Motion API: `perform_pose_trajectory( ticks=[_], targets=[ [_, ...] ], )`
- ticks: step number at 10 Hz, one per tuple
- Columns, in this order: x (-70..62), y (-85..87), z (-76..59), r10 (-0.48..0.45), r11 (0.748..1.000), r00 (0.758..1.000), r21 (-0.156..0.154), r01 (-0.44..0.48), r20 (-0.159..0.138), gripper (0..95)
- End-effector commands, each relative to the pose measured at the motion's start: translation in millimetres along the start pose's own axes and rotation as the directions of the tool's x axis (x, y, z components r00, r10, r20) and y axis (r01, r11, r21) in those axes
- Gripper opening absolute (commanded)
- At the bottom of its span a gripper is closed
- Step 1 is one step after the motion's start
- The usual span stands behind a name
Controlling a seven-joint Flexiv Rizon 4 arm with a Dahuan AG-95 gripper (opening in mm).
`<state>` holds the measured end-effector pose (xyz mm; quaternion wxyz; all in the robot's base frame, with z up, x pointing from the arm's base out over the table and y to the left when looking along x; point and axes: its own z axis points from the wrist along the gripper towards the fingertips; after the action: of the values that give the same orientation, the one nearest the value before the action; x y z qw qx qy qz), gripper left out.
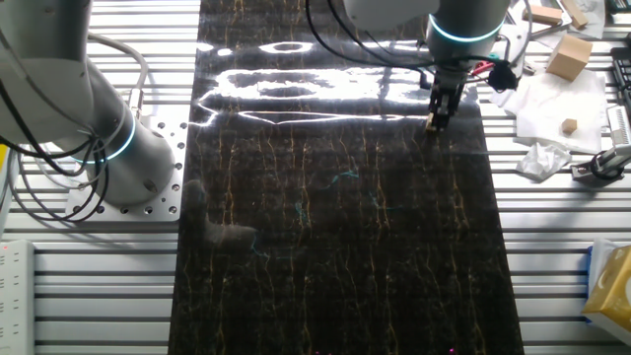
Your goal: Hold a small block with the gripper and sweep it from left to right on the table
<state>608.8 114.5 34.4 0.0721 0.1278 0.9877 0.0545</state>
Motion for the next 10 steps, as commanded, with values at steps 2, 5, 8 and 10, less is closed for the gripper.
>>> perform_pose_trajectory(
  ticks=[2,5,8,10],
  targets=[
    [0.9,2.7,0.4,0.005,1.0,1.0,-0.001,-0.005,0.007,57.0],
    [2.7,5.5,0.9,0.001,1.0,1.0,0.003,-0.001,0.011,57.0],
    [2.8,5.6,1.0,-0.004,1.0,1.0,0.008,0.003,0.011,0.0],
    [2.8,5.6,1.0,0.001,1.0,1.0,0.009,-0.001,0.01,0.0]
  ],
)
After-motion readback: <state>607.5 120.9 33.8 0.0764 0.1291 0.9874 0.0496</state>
